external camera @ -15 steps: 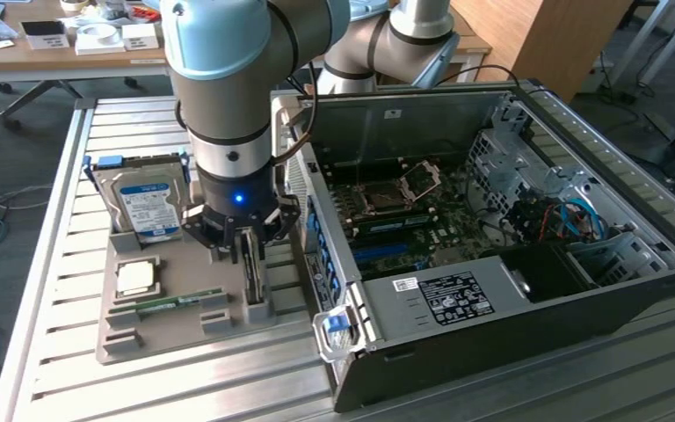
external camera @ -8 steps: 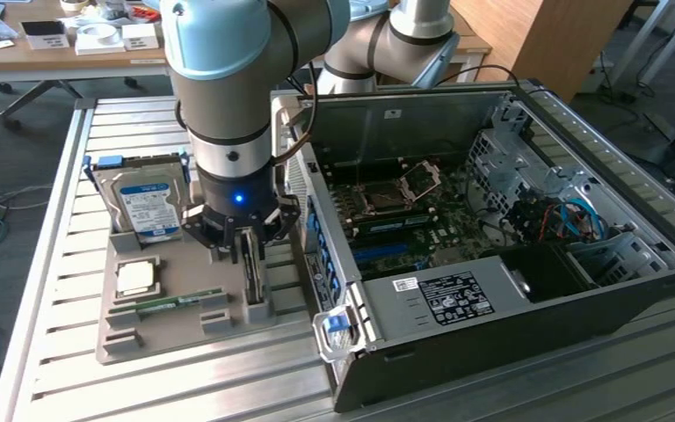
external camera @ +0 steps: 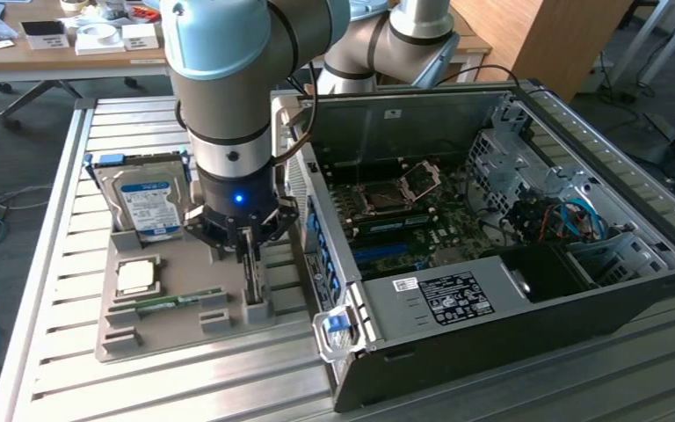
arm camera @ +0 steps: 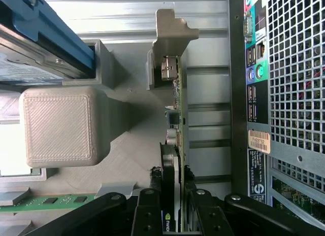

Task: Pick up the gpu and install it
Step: 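Pick up the gpu and move the gpu toward the slot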

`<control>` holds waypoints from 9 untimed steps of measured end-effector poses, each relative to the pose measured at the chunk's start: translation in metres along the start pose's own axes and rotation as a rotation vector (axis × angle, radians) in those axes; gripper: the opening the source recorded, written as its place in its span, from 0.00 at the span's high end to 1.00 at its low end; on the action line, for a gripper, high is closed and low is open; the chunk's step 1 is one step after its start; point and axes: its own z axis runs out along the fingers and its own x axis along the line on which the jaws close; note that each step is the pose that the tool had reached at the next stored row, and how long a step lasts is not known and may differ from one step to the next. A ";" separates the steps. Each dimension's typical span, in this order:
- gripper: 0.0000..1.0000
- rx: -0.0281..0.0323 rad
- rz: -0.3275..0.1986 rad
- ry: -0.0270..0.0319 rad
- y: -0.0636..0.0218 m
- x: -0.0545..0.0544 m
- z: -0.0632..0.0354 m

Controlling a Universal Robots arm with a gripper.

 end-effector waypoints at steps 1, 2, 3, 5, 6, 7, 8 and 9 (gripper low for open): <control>0.73 0.0000 0.000 0.0000 0.0000 0.000 0.0000; 0.73 0.0000 0.000 0.0000 0.0000 0.000 0.0000; 0.73 0.0000 0.000 0.0000 0.0000 0.000 0.0000; 0.73 0.0000 0.000 0.0000 0.0000 0.000 0.0000; 0.73 0.0000 0.000 0.0000 0.0000 0.000 0.0000; 0.73 0.0000 0.000 0.0000 0.0000 0.000 0.0000; 0.73 0.0000 0.000 0.0000 0.0000 0.000 0.0000; 0.73 0.0000 0.000 0.0000 0.0000 0.000 0.0000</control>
